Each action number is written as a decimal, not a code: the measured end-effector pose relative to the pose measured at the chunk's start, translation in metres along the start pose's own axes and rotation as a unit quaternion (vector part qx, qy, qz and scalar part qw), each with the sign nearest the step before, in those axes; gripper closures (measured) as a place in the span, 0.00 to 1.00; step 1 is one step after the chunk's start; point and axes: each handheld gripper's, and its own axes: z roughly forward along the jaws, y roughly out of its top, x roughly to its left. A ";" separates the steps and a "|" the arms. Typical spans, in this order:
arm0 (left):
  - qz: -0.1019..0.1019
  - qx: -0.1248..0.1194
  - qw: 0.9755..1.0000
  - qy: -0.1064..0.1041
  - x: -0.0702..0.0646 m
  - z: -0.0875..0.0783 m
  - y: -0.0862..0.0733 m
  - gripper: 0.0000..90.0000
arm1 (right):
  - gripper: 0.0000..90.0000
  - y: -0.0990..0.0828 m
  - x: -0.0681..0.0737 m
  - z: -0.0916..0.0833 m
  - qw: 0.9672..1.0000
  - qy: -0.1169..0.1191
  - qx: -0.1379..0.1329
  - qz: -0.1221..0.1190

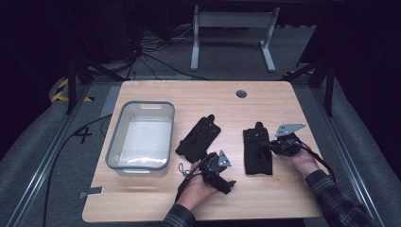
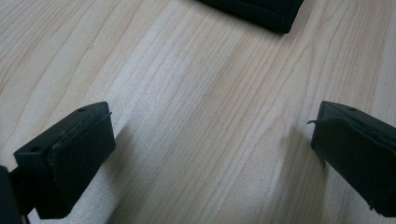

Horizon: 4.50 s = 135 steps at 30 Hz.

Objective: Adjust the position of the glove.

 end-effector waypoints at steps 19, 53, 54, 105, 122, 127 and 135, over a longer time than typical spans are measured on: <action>0.000 0.000 1.000 0.000 0.000 0.000 0.000 0.00 | 1.00 -0.024 0.016 -0.022 0.999 0.032 0.016 -0.021; 0.000 -0.001 1.000 0.001 0.000 0.000 0.000 0.00 | 0.29 -0.084 0.012 -0.075 0.996 -0.065 0.003 0.057; -0.001 0.000 1.000 0.002 0.000 0.000 0.000 0.00 | 0.25 -0.086 0.011 -0.074 0.996 -0.072 0.003 0.055; -0.138 0.020 0.980 0.145 0.070 -0.026 0.025 1.00 | 0.14 -0.095 0.006 -0.072 0.995 -0.065 -0.017 0.068; -0.152 0.045 0.979 0.128 0.077 -0.015 0.020 1.00 | 0.14 -0.095 0.006 -0.072 0.995 -0.065 -0.016 0.068; -0.138 0.048 0.984 0.105 0.067 -0.012 0.024 1.00 | 0.14 -0.095 0.006 -0.072 0.995 -0.065 -0.016 0.068; -0.115 0.044 0.990 0.065 0.049 -0.005 0.030 1.00 | 0.14 -0.095 0.006 -0.072 0.995 -0.065 -0.016 0.068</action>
